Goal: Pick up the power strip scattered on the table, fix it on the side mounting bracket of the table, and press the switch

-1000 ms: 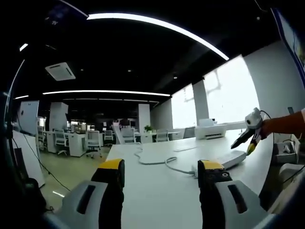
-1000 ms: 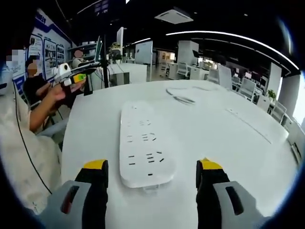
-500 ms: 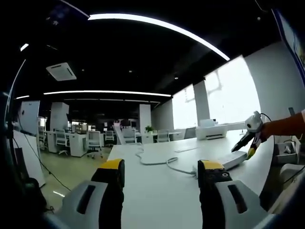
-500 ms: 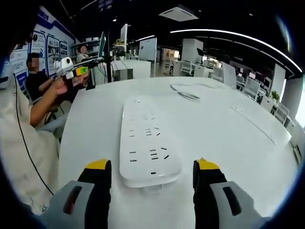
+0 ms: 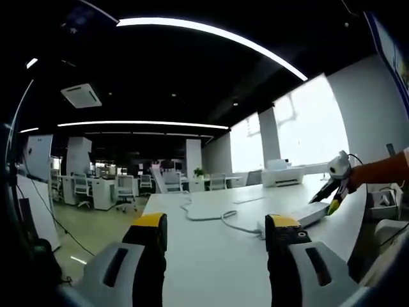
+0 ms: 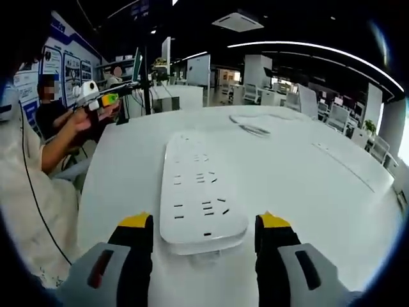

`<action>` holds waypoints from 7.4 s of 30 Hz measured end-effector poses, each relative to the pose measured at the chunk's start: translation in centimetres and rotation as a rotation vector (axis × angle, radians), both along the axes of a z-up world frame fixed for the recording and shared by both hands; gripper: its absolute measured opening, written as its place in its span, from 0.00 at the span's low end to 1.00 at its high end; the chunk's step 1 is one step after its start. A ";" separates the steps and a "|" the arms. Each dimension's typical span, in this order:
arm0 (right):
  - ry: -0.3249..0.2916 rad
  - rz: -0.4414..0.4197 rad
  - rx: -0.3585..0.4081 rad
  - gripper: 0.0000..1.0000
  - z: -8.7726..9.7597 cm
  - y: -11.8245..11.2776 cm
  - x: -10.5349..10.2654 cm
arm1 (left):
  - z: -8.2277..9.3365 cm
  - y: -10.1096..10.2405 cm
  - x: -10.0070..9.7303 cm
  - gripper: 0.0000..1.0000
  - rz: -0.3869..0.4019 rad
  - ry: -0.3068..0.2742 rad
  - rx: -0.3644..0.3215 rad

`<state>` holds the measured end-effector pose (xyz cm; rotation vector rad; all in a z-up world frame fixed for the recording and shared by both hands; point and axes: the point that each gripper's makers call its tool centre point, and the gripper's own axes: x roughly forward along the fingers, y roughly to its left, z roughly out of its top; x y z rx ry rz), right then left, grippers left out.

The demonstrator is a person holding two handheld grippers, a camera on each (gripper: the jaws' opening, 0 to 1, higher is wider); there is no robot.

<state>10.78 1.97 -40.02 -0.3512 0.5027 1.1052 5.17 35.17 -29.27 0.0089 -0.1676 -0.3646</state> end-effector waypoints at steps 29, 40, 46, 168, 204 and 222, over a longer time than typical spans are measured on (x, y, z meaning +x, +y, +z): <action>0.006 -0.026 0.024 0.48 -0.2 -0.3 0.9 | -0.2 0.0 0.2 0.66 -0.006 0.006 -0.004; 0.018 -0.052 0.025 0.48 0.1 -0.5 1.2 | -0.6 -0.9 0.4 0.65 -0.020 0.018 -0.003; 0.050 -0.072 0.000 0.48 0.1 -0.4 0.8 | -0.8 -1.4 0.4 0.65 -0.031 0.027 -0.005; 0.301 -0.425 0.297 0.47 0.5 5.0 -2.5 | -5.9 -16.1 8.8 0.78 -0.358 0.942 -1.075; 0.331 -0.425 0.320 0.47 0.5 4.7 -2.0 | -6.9 -17.1 13.5 0.75 -0.316 0.948 -1.171; 0.312 -0.419 0.300 0.47 0.6 4.7 -1.8 | -8.3 -17.5 13.9 0.56 -0.280 0.964 -1.173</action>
